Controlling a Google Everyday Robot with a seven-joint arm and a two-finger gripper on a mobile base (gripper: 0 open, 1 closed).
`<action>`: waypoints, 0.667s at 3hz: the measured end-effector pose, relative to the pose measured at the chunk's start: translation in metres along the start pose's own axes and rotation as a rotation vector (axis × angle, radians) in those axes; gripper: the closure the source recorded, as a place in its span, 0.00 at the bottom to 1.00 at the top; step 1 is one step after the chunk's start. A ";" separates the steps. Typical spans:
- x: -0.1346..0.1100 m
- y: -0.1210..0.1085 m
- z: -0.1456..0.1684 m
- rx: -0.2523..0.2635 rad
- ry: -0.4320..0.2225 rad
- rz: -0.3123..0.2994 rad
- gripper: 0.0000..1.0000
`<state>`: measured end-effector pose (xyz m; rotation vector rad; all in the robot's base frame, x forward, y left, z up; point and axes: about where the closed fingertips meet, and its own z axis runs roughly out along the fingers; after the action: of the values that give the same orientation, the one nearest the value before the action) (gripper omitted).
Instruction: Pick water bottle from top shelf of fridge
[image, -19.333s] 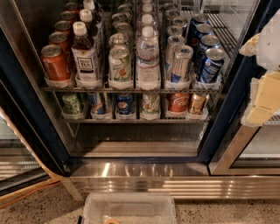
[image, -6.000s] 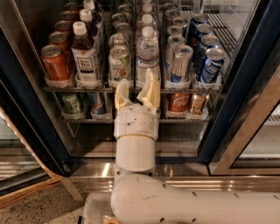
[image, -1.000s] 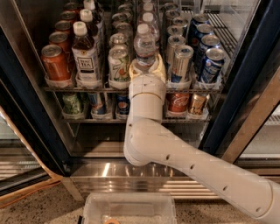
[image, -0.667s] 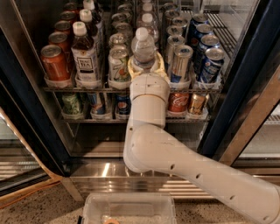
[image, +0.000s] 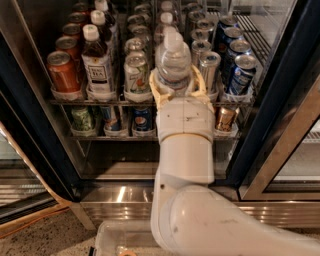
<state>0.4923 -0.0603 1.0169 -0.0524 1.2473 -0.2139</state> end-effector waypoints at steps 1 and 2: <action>-0.022 -0.017 -0.036 -0.074 0.006 -0.024 1.00; -0.019 -0.029 -0.043 -0.080 0.043 -0.044 1.00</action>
Offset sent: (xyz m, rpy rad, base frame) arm -0.0383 -0.0078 0.0105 -0.0341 0.0179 0.0537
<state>0.4419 -0.0815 1.0253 -0.1452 1.2980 -0.2046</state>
